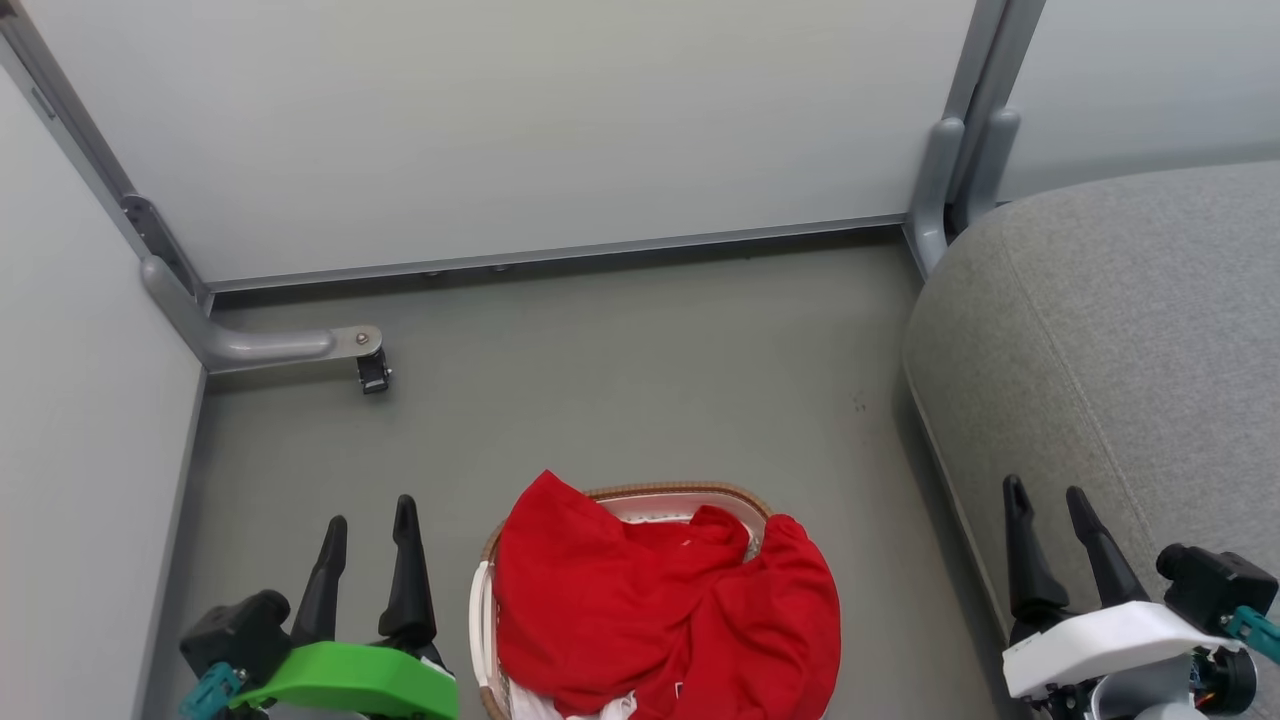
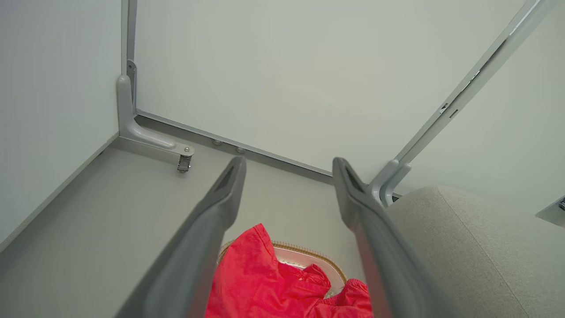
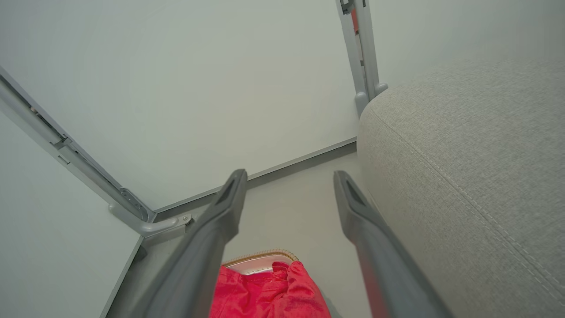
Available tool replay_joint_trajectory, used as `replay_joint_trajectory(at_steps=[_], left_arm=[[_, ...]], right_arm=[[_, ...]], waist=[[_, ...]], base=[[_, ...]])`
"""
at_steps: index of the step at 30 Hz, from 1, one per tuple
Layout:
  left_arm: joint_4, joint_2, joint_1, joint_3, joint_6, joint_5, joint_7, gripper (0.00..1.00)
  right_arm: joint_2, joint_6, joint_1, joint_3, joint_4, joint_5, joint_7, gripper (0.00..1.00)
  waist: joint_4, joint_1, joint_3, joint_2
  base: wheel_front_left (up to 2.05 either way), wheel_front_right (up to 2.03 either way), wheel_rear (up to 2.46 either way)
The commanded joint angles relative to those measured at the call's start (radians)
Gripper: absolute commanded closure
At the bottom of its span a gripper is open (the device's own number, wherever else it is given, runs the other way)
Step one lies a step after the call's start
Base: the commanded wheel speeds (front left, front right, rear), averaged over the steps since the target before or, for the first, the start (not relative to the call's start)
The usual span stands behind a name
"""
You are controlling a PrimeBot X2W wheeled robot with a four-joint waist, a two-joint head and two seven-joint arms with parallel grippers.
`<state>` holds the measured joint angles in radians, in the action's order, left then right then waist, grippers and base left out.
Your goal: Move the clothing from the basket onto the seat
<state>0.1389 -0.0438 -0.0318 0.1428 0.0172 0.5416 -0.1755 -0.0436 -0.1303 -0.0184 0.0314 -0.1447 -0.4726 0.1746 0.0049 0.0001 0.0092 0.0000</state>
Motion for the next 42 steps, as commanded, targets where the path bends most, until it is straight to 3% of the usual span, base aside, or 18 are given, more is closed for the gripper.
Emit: replay_joint_trajectory(at_steps=[1, 42], left_arm=[[-0.001, -0.007, -0.009, 0.005, 0.001, -0.029, -0.010, 0.00], [0.073, -0.009, -0.047, 0.068, -0.041, -0.269, -0.091, 0.00]], right_arm=[[-0.006, 0.000, -0.011, -0.003, 0.004, 0.031, 0.010, 0.00], [-0.009, 0.000, -0.039, -0.034, -0.003, 0.363, 0.092, 0.00]], waist=[[0.001, -0.0001, 0.000, 0.0000], [0.019, -0.0001, -0.013, 0.0000]], base=[[0.00, 0.00, 0.00], [0.00, 0.00, 0.00]])
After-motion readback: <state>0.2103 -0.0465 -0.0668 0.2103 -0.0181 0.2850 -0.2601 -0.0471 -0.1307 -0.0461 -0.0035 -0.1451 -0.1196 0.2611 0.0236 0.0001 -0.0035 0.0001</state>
